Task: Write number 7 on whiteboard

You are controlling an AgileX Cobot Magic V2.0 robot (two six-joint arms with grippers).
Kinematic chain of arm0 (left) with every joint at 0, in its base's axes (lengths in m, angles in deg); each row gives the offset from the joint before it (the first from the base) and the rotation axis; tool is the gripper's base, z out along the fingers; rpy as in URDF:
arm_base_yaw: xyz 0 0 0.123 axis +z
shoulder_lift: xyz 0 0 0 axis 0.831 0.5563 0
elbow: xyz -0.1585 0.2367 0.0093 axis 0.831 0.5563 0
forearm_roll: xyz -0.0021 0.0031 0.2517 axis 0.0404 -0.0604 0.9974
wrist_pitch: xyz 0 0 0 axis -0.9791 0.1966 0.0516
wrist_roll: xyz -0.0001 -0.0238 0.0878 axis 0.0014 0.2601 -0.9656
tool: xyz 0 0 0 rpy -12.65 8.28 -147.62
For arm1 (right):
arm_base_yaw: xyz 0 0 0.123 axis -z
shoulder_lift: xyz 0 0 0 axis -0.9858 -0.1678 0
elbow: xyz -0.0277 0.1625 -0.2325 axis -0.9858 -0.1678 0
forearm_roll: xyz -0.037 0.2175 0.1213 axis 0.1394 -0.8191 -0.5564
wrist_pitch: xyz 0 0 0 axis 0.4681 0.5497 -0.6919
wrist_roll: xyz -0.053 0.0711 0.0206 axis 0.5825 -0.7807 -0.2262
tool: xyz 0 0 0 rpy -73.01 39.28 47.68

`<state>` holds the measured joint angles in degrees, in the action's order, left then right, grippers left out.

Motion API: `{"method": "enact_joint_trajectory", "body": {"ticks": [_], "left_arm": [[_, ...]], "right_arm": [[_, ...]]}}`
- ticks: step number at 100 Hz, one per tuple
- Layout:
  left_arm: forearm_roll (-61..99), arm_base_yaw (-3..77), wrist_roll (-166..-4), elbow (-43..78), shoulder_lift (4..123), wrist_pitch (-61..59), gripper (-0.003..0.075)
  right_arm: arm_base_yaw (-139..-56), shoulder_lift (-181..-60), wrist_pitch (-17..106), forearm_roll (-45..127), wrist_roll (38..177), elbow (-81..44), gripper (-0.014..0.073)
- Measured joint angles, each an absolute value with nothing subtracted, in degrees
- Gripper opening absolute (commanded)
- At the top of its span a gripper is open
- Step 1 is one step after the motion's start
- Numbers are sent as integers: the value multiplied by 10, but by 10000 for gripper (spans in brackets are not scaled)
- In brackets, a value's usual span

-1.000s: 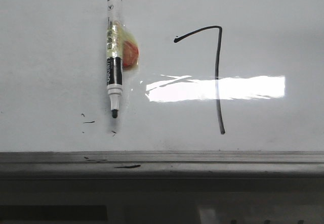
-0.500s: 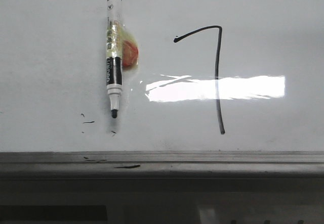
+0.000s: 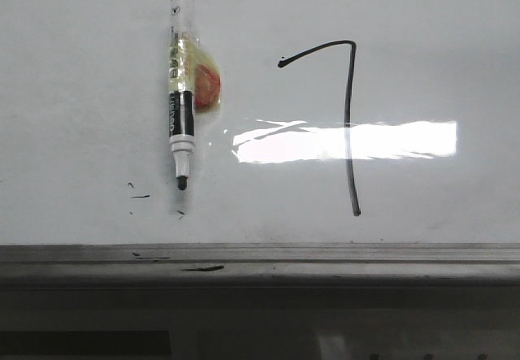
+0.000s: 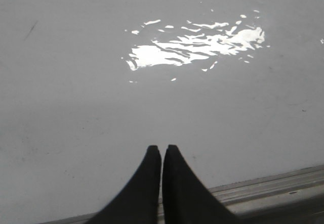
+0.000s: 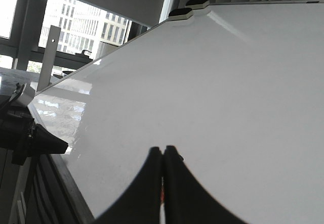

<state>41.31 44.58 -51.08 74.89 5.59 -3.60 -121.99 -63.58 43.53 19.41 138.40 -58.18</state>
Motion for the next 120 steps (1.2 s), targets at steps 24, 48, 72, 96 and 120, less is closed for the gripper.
{"method": "enact_joint_trajectory", "body": {"ticks": [24,48,72,96,120], "left_arm": [[413,447,-511,749,56,-36,-20],[413,447,-511,749,56,-36,-20],[413,447,-510,749,56,-36,-20],[413,447,-510,749,56,-36,-20],[413,447,-510,749,56,-36,-20]], "right_arm": [[-1220,-636,435,194,1384,-582,-64],[-1220,-636,435,194,1384,-582,-64],[-1212,-636,345,204,1384,-621,-64],[-1093,-636,264,350,1310,-716,-64],[-870,-633,275,559,1024,-788,-64]]}}
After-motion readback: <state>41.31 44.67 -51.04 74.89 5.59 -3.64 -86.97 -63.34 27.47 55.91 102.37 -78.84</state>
